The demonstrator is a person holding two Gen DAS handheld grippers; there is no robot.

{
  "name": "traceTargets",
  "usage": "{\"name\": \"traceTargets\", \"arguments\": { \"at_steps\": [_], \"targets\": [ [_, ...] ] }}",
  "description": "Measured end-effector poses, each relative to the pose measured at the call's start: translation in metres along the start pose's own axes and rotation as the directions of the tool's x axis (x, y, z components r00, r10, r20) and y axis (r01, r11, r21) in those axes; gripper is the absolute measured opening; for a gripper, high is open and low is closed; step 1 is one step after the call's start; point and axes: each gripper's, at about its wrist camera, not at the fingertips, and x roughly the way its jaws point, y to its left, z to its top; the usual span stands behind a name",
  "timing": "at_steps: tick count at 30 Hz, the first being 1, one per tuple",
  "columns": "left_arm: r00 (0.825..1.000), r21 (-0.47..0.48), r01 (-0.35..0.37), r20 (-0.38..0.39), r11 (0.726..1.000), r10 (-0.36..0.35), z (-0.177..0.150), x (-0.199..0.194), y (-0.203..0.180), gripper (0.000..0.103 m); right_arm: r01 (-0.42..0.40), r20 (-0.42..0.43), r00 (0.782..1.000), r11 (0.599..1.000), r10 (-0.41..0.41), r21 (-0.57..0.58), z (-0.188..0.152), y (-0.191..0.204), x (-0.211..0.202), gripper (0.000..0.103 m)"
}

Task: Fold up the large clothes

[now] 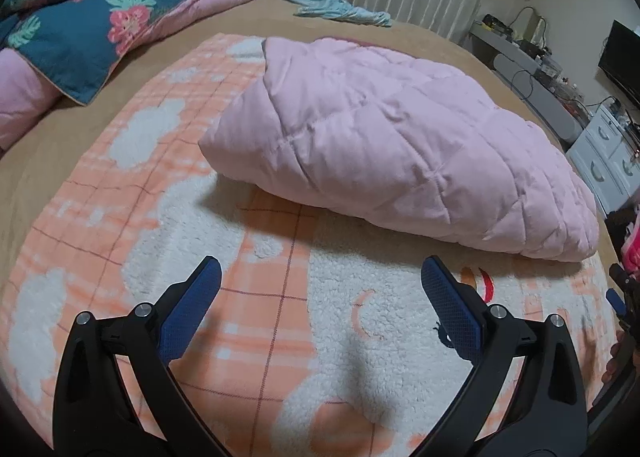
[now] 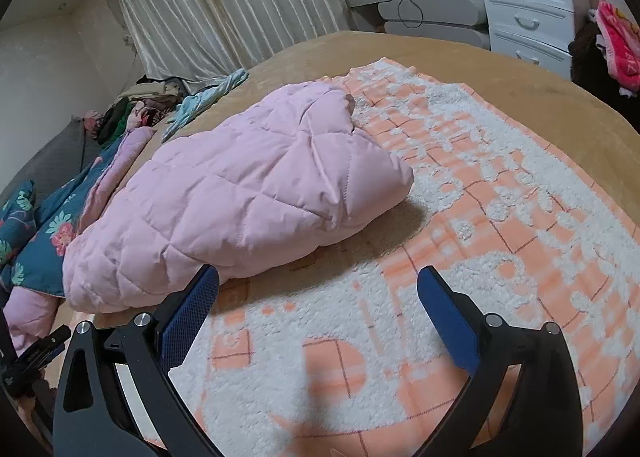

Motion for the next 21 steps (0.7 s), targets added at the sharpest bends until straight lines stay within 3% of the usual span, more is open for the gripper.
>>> {"name": "traceTargets", "arguments": {
  "at_steps": [9,12,16,21],
  "targets": [
    [0.999,-0.119,0.039,-0.025,0.992,-0.043,0.025,0.028,0.006,0.094,0.007,-0.054,0.999,1.0,-0.006,0.012,0.008,-0.001,0.034,0.099],
    [0.995,-0.19,0.082,-0.032,0.978,-0.09,0.036,0.037,0.011,0.094,0.008,-0.06,0.998,1.0,-0.008,0.009,0.012,0.001,0.043,0.099],
    [0.982,-0.318,0.159,-0.043,0.935,-0.182,0.048,0.056,0.02,0.094,-0.008,-0.09,0.996,1.0,0.01,0.027,0.016,0.001,0.057,0.099],
    [0.971,-0.454,0.203,-0.022,0.867,-0.239,0.055,0.08,0.033,0.094,-0.044,-0.134,0.989,0.995,0.056,0.089,0.021,-0.005,0.076,0.099]
  ]
}}
